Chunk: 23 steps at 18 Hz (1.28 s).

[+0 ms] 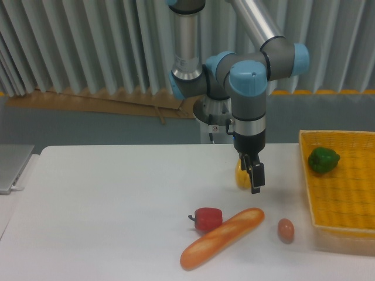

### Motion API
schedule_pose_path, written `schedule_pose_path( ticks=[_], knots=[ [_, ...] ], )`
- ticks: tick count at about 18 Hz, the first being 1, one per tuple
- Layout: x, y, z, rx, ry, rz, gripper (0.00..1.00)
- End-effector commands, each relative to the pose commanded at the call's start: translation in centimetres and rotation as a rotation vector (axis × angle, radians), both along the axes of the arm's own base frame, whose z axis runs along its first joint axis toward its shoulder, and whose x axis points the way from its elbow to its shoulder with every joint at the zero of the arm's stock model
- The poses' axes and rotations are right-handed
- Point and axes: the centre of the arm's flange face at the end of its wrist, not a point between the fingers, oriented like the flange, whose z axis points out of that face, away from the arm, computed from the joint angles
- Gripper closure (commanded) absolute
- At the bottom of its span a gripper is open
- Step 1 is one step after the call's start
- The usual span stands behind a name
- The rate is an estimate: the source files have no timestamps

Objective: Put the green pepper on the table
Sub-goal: 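Move the gripper over to the green pepper in the orange basket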

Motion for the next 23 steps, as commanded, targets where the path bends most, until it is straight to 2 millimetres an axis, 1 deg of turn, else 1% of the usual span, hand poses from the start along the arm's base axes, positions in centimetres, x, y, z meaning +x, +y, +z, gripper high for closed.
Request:
schedule_pose_path(
  ticks=[2,4,10,12,13,15,17,19,20,22,23],
  knots=[
    [-0.1,-0.2,0.2,0.002,0.002,0.003,0.0],
    [-0.7,-0.8,0.4,0.009,0.001,0.019,0.0],
    [-0.8,-1.0,0.6,0.009,0.001,0.022,0.0],
    [-1.1,-1.3,0.4,0.011,-0.005,0.024,0.0],
    [-1.2,-1.5,-0.1,0.007,-0.015,0.028,0.0],
    [-2.0,-2.8,-1.2,-0.007,-0.029,0.055,0.0],
    [-3.0,-5.1,-1.9,-0.022,-0.052,0.096,0.0],
    [-2.8,-7.2,-3.7,-0.086,-0.144,0.121,0.0],
    [-2.9,-8.3,-4.3,-0.123,-0.196,0.096,0.0],
    [-4.3,-10.9,-4.7,-0.161,-0.268,0.027,0.0],
    [-5.6,-12.3,-4.7,-0.154,-0.272,0.014,0.0]
  ],
)
